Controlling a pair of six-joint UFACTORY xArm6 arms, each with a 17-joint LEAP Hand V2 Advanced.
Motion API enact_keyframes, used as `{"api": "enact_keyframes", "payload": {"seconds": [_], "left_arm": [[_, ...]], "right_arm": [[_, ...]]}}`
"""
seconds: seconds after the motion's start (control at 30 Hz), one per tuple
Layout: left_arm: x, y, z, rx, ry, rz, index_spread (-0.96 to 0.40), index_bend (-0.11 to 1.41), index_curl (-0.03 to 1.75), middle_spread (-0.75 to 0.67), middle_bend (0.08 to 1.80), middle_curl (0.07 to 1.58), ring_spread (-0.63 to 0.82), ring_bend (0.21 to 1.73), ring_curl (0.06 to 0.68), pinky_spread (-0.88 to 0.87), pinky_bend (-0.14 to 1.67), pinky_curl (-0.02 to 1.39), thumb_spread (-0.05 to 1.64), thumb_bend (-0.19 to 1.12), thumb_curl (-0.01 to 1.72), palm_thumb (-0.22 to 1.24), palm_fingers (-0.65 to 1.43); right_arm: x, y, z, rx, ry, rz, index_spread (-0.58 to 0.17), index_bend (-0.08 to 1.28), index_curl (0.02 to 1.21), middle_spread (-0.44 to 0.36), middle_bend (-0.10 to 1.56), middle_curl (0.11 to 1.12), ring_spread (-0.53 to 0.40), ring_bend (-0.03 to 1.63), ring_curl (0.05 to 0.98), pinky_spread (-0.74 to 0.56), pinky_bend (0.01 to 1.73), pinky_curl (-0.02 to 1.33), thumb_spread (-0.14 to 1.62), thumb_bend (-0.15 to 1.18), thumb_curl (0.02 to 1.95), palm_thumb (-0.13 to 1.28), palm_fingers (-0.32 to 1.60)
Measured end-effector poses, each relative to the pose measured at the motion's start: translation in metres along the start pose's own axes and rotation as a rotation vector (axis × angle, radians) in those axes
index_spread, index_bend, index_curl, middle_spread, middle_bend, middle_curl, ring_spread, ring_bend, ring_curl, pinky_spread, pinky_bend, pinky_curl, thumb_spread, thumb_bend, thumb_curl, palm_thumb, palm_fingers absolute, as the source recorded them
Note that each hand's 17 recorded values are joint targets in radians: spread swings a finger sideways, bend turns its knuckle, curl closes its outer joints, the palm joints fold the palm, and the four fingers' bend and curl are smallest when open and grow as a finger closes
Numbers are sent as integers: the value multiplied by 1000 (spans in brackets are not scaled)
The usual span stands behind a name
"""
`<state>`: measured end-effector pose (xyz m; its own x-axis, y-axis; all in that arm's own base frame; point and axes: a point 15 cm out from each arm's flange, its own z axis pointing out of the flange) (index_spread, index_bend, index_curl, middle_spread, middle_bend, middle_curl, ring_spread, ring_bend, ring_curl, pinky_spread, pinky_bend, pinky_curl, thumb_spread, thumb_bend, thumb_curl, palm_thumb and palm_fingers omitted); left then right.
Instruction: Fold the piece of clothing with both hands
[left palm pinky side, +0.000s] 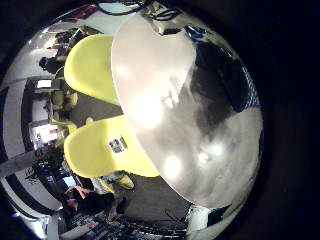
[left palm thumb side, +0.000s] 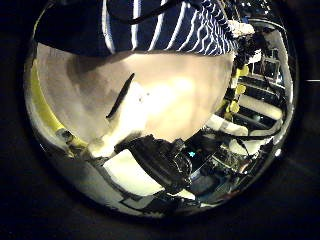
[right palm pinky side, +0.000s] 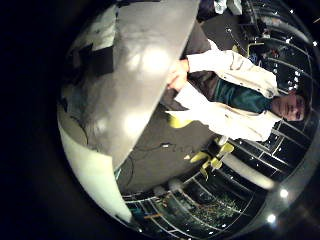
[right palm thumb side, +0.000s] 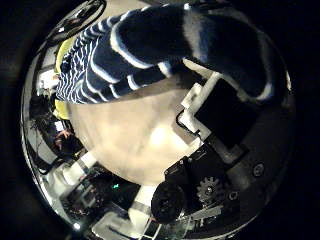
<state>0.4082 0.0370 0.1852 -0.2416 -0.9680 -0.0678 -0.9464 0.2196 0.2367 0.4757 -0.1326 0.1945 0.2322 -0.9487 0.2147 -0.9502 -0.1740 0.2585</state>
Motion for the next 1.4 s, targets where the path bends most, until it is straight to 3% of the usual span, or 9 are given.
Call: {"api": "enact_keyframes", "payload": {"seconds": [0.23, 0.47, 0.63, 0.87, 1.03, 1.2, 1.4], "left_arm": [[13, -8, 9, -11, 8, 14, -188, 198, 559, -93, 189, 432, 23, 582, 234, 244, 190, 285, 1356, -10, 265, 371, 359], [6, 9, -21, 24, 12, 18, -189, 198, 560, -93, 193, 428, 24, 582, 230, 236, 189, 282, 1355, -10, 267, 370, 363], [5, 30, -48, 64, 81, 24, -189, 185, 555, -105, 219, 438, -12, 594, 229, 222, 189, 277, 1354, -10, 268, 367, 395], [-21, 78, -78, 137, 177, -34, -237, 216, 577, -187, 376, 512, -143, 628, 238, 137, 178, 250, 1340, 3, 296, 446, 517], [-38, 108, -73, 153, 188, -70, -264, 213, 593, -231, 421, 555, -216, 679, 256, 79, 196, 249, 1340, 7, 322, 503, 554], [-64, 131, -63, 168, 204, -152, -284, 214, 615, -263, 444, 604, -267, 704, 272, 19, 225, 263, 1335, -2, 355, 544, 562], [-80, 149, -47, 154, 228, -202, -297, 230, 643, -282, 452, 650, -292, 723, 288, -10, 240, 275, 1327, -10, 380, 547, 546]], "right_arm": [[9, -2, -36, 101, 20, 19, -334, 1015, 887, -217, 1192, 916, -234, 1383, 717, -278, 1218, 858, 1164, 1, 656, 1067, 956], [-26, -10, -95, 210, 60, -49, -328, 1043, 927, -216, 1202, 954, -234, 1409, 744, -270, 1230, 917, 1178, -6, 686, 1065, 913], [-62, -11, -124, 238, 75, -112, -325, 1052, 945, -214, 1207, 971, -233, 1418, 757, -267, 1229, 950, 1183, -7, 703, 1061, 900], [-179, -22, -184, 335, 117, -304, -321, 1064, 960, -213, 1212, 990, -234, 1416, 769, -266, 1220, 986, 1186, -8, 721, 1054, 892], [-259, -30, -220, 399, 145, -426, -319, 1071, 968, -213, 1210, 1000, -235, 1414, 775, -267, 1210, 1006, 1186, -6, 738, 1056, 890], [-332, -44, -240, 442, 206, -552, -318, 1071, 973, -213, 1206, 1008, -235, 1412, 781, -269, 1201, 1022, 1175, -6, 750, 1063, 890], [-400, -66, -238, 450, 245, -655, -316, 1066, 976, -214, 1195, 1016, -234, 1407, 784, -271, 1190, 1037, 1171, -8, 761, 1056, 900]]}}
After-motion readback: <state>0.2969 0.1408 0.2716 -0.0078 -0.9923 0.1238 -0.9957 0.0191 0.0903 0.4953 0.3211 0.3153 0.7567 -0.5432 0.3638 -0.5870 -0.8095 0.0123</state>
